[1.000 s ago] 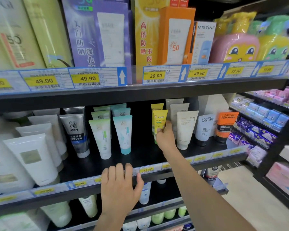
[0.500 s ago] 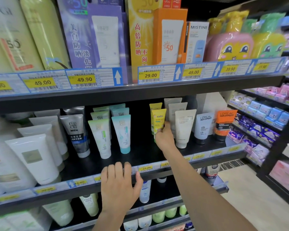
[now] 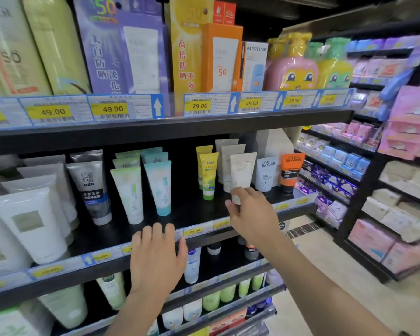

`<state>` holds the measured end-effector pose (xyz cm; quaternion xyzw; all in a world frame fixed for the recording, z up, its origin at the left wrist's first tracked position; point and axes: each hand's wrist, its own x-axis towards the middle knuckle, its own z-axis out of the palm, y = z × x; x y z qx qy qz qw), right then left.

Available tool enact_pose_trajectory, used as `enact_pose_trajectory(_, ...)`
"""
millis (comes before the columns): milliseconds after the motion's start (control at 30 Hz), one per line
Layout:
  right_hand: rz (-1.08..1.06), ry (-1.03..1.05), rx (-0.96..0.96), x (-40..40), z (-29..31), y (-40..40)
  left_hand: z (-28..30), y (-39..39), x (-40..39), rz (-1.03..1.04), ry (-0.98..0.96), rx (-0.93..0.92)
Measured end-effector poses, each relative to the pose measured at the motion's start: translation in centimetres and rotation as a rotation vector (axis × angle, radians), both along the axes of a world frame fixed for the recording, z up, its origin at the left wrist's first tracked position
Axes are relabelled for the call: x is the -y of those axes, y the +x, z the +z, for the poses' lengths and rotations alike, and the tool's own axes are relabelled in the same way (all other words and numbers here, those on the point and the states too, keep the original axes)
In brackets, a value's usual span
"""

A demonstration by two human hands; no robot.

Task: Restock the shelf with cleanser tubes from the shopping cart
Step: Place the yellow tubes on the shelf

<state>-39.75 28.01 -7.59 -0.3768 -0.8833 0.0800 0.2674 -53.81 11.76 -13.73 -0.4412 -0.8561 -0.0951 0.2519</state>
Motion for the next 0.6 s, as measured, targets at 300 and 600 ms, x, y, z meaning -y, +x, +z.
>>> enact_pose_trajectory(300,-0.261,0.183,0.156,-1.7,-1.2,16.2,3.3,4.8,-5.1,-0.282,-0.034,-0.003)
enact_pose_trajectory(600,-0.554,0.053,0.220,-3.2,-2.0,34.6,5.1,21.9,-14.8,-0.739,-0.079,0.134)
